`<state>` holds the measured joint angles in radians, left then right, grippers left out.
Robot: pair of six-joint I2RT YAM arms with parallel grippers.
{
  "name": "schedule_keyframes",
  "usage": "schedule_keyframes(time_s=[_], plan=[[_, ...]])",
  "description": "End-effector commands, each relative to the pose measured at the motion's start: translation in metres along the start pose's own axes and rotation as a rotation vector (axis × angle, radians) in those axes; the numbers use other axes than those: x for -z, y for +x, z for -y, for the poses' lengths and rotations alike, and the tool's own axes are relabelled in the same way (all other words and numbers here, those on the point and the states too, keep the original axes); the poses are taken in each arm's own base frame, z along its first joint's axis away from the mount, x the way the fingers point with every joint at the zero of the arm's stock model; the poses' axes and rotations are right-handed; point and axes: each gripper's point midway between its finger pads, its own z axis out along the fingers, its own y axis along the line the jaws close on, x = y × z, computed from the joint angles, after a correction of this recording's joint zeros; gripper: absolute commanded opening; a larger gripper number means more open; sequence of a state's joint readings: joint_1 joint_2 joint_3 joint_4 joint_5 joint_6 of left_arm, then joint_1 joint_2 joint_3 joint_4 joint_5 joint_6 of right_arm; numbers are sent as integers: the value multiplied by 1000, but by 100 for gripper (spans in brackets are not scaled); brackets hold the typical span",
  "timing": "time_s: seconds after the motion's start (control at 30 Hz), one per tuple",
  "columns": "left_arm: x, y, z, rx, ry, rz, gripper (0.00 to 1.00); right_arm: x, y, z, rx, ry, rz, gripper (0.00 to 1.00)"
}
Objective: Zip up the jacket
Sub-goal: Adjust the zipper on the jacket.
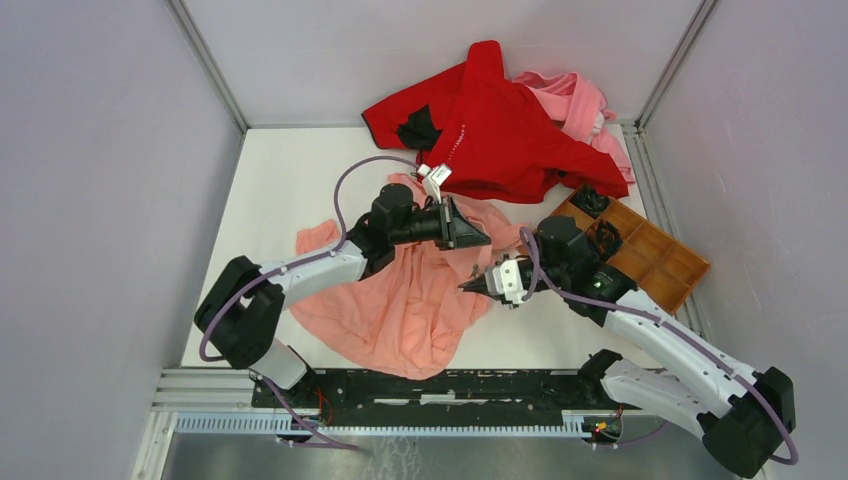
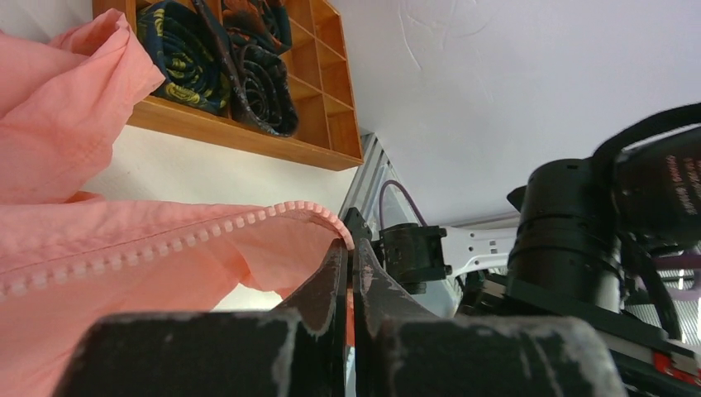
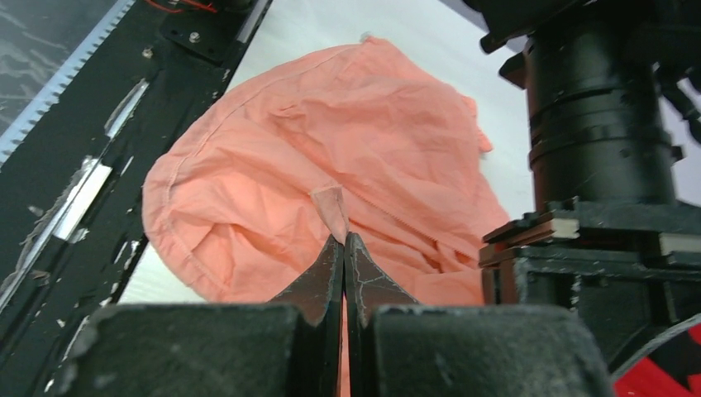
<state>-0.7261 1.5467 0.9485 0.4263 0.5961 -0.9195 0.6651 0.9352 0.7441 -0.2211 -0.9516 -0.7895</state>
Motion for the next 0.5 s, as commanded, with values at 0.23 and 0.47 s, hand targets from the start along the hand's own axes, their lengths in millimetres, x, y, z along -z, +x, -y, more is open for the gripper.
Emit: schedule_keyframes(time_s=[0.23, 0.47], plan=[[13, -19, 31, -305, 193, 261, 2, -10, 29, -44, -64, -82, 52, 0], [15, -5, 35, -463, 236, 338, 2, -1, 23, -64, 21, -174, 62, 34]])
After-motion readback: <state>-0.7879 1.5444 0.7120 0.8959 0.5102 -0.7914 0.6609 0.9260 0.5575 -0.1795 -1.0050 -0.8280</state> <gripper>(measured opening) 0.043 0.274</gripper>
